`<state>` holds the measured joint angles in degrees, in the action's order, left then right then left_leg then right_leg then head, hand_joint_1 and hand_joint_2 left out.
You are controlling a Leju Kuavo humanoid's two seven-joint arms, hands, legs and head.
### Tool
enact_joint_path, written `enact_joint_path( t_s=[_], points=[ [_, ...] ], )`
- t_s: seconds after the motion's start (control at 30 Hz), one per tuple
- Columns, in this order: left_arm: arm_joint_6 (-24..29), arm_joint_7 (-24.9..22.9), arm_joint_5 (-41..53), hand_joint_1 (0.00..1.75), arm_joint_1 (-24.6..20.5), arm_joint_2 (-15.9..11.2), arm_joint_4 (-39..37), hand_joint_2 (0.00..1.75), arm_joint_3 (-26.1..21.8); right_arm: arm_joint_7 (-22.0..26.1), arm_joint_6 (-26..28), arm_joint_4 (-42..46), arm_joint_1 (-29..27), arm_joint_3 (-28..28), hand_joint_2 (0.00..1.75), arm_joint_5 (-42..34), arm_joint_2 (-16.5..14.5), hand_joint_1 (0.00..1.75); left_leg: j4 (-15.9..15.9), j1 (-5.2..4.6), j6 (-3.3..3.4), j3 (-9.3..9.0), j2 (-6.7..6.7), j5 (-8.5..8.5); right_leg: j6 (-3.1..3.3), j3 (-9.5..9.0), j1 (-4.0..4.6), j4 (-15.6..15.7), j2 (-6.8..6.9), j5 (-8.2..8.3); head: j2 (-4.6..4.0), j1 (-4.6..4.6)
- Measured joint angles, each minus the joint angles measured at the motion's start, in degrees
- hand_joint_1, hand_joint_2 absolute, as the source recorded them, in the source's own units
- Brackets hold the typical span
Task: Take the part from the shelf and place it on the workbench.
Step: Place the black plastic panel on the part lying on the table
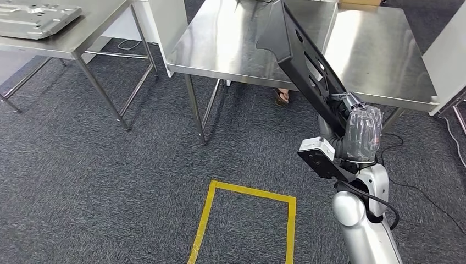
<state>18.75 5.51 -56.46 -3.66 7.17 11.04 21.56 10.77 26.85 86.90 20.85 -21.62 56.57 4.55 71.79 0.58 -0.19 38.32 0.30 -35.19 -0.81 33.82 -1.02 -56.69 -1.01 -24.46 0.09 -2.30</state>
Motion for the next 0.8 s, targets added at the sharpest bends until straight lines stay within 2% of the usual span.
enact_joint_path(
  t_s=[0.03,0.07,0.1,0.13,0.2,0.23,0.3,0.33,0.37,0.4,0.47,0.5,0.53,0.57,0.6,0.63,0.67,0.7,0.73,0.8],
  points=[
    [0.1,0.0,0.0,0.0,0.1,0.0,0.0,1.75,0.0,0.0,0.0,-0.2,0.0,-0.1,1.75,-0.2,0.0,1.75,1.8,0.0,0.06,1.09,-0.19,-0.04,0.04,0.0,0.06,0.0,-0.8,0.02,0.0,-0.02],
    [0.1,0.0,-0.1,0.0,0.1,0.0,0.0,1.75,0.0,0.1,0.1,-0.4,0.0,-0.2,1.75,-0.3,0.0,1.75,1.2,0.0,0.19,1.06,-0.34,1.09,0.04,-0.05,0.1,0.0,-1.59,0.02,0.0,-0.04],
    [0.1,0.0,-0.1,0.0,0.2,0.0,0.0,1.75,0.0,0.1,0.1,-0.6,0.0,-0.2,1.75,-0.4,0.0,1.75,-1.6,0.02,0.39,-0.09,-0.7,3.16,0.03,-0.13,0.1,0.0,-2.39,0.03,0.0,-0.05],
    [0.2,0.0,-0.1,0.0,0.2,0.0,0.0,1.75,0.0,0.1,0.1,-0.6,0.0,-0.3,1.75,-0.4,0.0,1.75,-5.7,0.08,0.64,-1.93,-1.69,5.49,0.0,-0.21,0.08,-0.1,-3.16,0.04,-0.01,-0.08],
    [0.2,0.0,-0.1,0.0,0.2,0.0,0.0,1.75,0.0,0.1,0.2,-0.7,0.2,-0.3,1.75,-0.4,0.0,1.75,-12.4,0.23,1.01,-4.96,-3.92,8.15,-0.19,-0.06,0.29,-0.2,-4.41,0.12,0.0,-0.04],
    [0.3,0.0,-0.1,0.0,0.2,0.0,0.0,1.75,0.0,0.1,0.2,-0.8,0.3,-0.4,1.75,-0.4,0.0,1.75,-13.8,0.17,1.17,-5.56,-4.53,8.44,-0.42,0.14,0.3,-0.2,-4.96,0.19,0.0,0.01],
    [0.3,0.0,-0.1,0.0,0.0,0.1,0.0,1.75,0.0,0.1,0.3,-0.9,0.4,-0.5,1.75,-0.4,-0.1,1.75,-14.1,-0.08,1.65,-5.65,-3.61,8.51,-1.13,0.63,0.19,-0.1,-6.09,0.43,0.01,0.03],
    [0.3,0.0,-0.1,0.0,0.0,0.1,0.0,1.75,0.0,0.1,0.3,-0.9,0.4,-0.5,1.75,-0.5,0.0,1.75,-14.3,-0.11,2.0,-5.73,-2.96,8.68,-1.45,0.98,0.12,-0.3,-5.98,0.36,0.01,0.04],
    [0.3,0.0,-0.1,0.0,-0.1,0.1,0.0,1.75,0.0,0.1,0.3,-1.0,0.4,-0.6,1.75,-0.5,0.1,1.75,-14.5,-0.04,2.41,-5.8,-2.25,8.87,-1.59,1.6,0.18,-1.2,-5.06,-0.11,0.01,0.21],
    [0.4,0.0,-0.1,0.0,0.0,0.2,0.0,1.75,0.0,0.1,0.3,-1.0,0.6,-0.7,1.75,-0.5,0.1,1.75,-14.7,0.06,2.76,-5.85,-1.52,9.02,-1.58,2.75,0.31,-3.3,-3.58,-1.14,0.01,0.46],
    [0.4,0.0,-0.1,0.0,0.0,0.2,0.0,1.75,0.0,0.1,0.3,-1.1,0.7,-0.8,1.75,-0.5,0.2,1.75,-14.8,-0.03,3.12,-5.8,-0.07,9.04,-1.32,6.39,0.37,-11.0,-0.5,-4.36,0.0,0.95],
    [0.4,0.0,-0.2,0.0,0.1,0.2,0.0,1.75,0.0,0.1,0.3,-1.2,0.7,-0.9,1.75,-0.5,0.2,1.75,-14.8,-0.09,3.15,-5.77,0.56,9.01,-1.36,8.24,0.32,-14.8,0.14,-5.7,0.0,1.05],
    [0.4,0.0,-0.2,0.0,0.1,0.2,0.0,1.75,0.0,0.2,0.3,-1.3,0.6,-0.9,1.75,-0.5,0.2,1.75,-14.8,-0.12,3.16,-5.74,1.12,8.97,-1.56,9.28,0.24,-17.1,0.4,-6.34,-0.01,1.08],
    [0.4,0.0,-0.2,0.0,0.1,0.2,0.0,1.75,0.0,0.2,0.3,-1.4,0.6,-1.0,1.75,-0.5,0.2,1.75,-14.8,-0.12,3.15,-5.75,1.57,8.93,-1.92,9.12,0.16,-17.0,0.53,-6.09,0.0,1.15],
    [0.3,0.0,-0.2,0.0,0.1,0.2,0.0,1.75,0.0,0.2,0.3,-1.5,0.6,-1.0,1.75,-0.5,0.2,1.75,-14.8,-0.12,3.1,-5.78,1.89,8.89,-2.35,7.72,0.08,-14.6,0.69,-5.05,0.0,1.18],
    [0.2,0.1,-0.2,0.0,0.1,0.2,0.0,1.75,0.0,0.2,0.2,-1.6,0.6,-1.0,1.75,-0.4,0.3,1.75,-14.8,-0.12,3.0,-5.86,2.21,8.84,-2.72,5.21,0.0,-10.2,1.04,-3.54,0.0,1.23],
    [0.1,0.2,-0.2,0.0,0.0,0.2,0.0,1.75,0.0,0.2,0.0,-1.6,0.7,-1.0,1.75,-0.1,0.3,1.75,-14.7,-0.25,2.83,-5.92,2.44,8.75,-2.82,2.74,0.01,-5.8,1.53,-2.25,0.01,1.27],
    [-0.2,0.3,-0.2,0.0,0.0,0.2,0.0,1.75,0.0,0.0,-0.4,-1.7,1.0,-1.1,1.75,0.4,0.4,1.75,-14.7,-0.37,2.59,-5.97,2.61,8.68,-2.67,0.79,0.12,-2.4,1.84,-1.3,0.01,1.28],
    [-0.5,0.5,-0.2,0.0,0.0,0.2,0.0,1.75,0.0,-0.3,-1.0,-1.7,1.2,-1.2,1.75,1.1,0.4,1.75,-14.7,-0.5,2.29,-6.01,2.73,8.63,-2.38,-0.41,0.24,-0.4,2.07,-0.81,0.0,1.28],
    [-1.0,0.6,-0.1,0.0,-0.1,0.2,0.0,1.75,0.0,-1.5,-3.1,-2.0,1.8,-1.5,1.75,2.7,0.4,1.75,-14.8,-0.51,1.67,-6.07,2.89,8.63,-1.62,-0.66,0.44,0.1,1.84,-0.68,-0.01,1.24]
  ],
)
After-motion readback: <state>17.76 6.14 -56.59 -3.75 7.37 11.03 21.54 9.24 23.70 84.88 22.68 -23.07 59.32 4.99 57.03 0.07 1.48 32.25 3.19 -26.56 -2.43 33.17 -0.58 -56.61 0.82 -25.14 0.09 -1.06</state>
